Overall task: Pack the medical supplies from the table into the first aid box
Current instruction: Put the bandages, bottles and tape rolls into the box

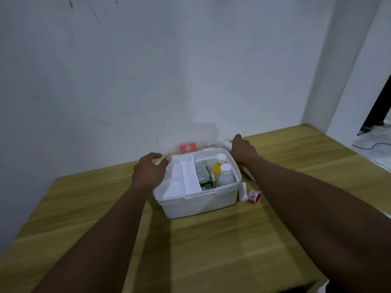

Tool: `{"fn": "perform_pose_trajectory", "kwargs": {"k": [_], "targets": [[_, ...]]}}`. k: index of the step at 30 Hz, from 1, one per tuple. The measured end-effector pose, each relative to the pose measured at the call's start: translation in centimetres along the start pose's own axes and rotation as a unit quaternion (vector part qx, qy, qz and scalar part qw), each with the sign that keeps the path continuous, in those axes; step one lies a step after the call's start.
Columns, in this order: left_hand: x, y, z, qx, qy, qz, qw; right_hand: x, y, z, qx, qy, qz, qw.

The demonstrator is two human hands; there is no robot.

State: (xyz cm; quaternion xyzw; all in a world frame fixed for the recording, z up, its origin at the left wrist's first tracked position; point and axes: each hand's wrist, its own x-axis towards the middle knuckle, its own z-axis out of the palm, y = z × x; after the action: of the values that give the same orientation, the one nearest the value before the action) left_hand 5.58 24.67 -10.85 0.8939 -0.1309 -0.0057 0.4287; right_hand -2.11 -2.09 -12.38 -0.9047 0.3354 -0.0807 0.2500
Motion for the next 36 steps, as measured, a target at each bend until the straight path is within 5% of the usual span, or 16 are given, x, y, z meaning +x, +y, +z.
{"fn": "perform_pose_trajectory", "kwargs": {"k": [10,16,21,27,36], "targets": [[-4.2,1.5,0.6,-0.031,-0.015,0.007,0.999,-4.7,1.4,-5.0,-0.041,-0.032,-0.026,0.998],[-7.4,4.6,1.0,0.12,-0.039,0.046,0.991,-9.3,3.6,-9.3,-0.054,-0.013,-0.023,0.998],[-12.0,9.4,3.2,0.081,0.012,0.184,0.979,-13.4,7.8,-12.5,-0.05,-0.002,-0.044,0.998],[-18.8,14.5,9.3,-0.026,-0.084,0.272,0.958,-18.1,15.0,-14.5,-0.057,-0.015,0.006,0.998],[-22.3,14.0,17.1,0.016,-0.204,0.287,0.936,-20.0,21.4,-11.3,-0.165,-0.081,0.097,0.978]]}}
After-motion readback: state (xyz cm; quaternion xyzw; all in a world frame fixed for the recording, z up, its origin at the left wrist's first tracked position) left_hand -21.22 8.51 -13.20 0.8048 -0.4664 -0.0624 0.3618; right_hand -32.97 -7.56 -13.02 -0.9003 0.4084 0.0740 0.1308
